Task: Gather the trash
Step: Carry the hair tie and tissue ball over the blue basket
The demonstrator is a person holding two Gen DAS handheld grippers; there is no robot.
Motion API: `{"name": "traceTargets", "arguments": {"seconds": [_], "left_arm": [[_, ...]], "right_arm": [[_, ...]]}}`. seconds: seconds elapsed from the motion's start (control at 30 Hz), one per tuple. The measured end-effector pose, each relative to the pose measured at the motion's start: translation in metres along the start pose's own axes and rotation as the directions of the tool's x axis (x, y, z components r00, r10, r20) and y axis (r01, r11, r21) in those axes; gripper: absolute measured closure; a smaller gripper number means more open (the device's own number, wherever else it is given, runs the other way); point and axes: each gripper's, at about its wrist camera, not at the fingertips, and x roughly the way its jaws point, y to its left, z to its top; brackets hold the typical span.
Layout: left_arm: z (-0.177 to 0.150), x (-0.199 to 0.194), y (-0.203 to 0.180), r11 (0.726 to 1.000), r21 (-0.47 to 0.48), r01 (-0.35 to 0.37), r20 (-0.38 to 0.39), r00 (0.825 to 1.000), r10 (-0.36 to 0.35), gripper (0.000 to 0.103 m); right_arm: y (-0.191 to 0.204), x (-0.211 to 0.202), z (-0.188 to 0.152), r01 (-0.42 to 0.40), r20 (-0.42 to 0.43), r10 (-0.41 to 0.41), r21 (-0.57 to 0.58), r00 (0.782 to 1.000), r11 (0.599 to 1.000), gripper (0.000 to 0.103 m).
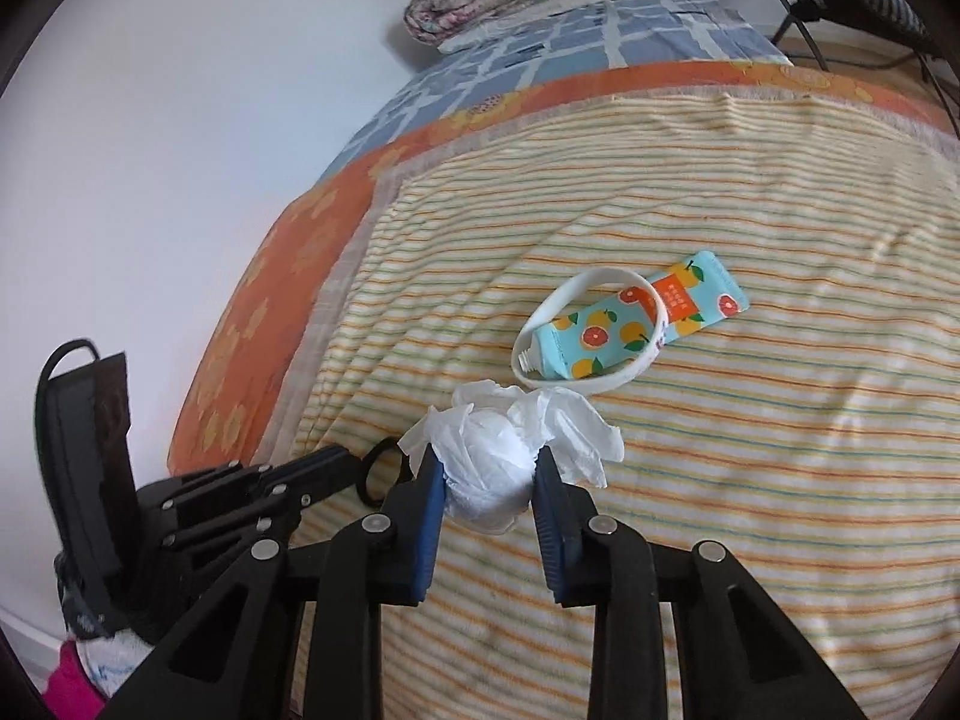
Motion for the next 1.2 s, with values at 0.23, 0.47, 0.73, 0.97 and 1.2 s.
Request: {"name": "traceTargets", "arguments": {"seconds": [0.23,0.47,0.73,0.97,1.2], "left_arm": [[0.002,0.003,-0.004,0.999,-0.038,0.016,-0.012,1.0,-0.016,0.044],[0.001,0.021,-0.016,0.997,0.028,-0.065,-0.04,0.997,0.066,0.063],[-0.003,0.012,-0.008,0.997,0.031,-0.065,-0.017,0.998,0.065,0.097],[-0.01,-0.007,-0.014,0.996,0.063,-0.064,0.019,0.998,0.063,0.098],[-0.024,-0.035,-0.021,0.997,0.07,-0.027,0.052,0.998,0.023,0.098]], "right_arm": [[0.004,-0.014,-0.012,0.01,-0.003,-0.01,-0.037,1.0,0.999,0.075],[0.009,-0.024,-0.018,0.06,0.008,-0.059,-0.098,0.998,0.993,0.075],[0.0,-0.036,-0.023,0.092,0.018,-0.091,-0.108,0.996,0.99,0.075],[0.007,-0.053,-0.035,0.11,0.039,-0.106,-0.135,0.994,0.985,0.075],[0.022,-0.07,-0.056,0.129,0.053,-0.121,-0.22,0.991,0.967,0.075]]}}
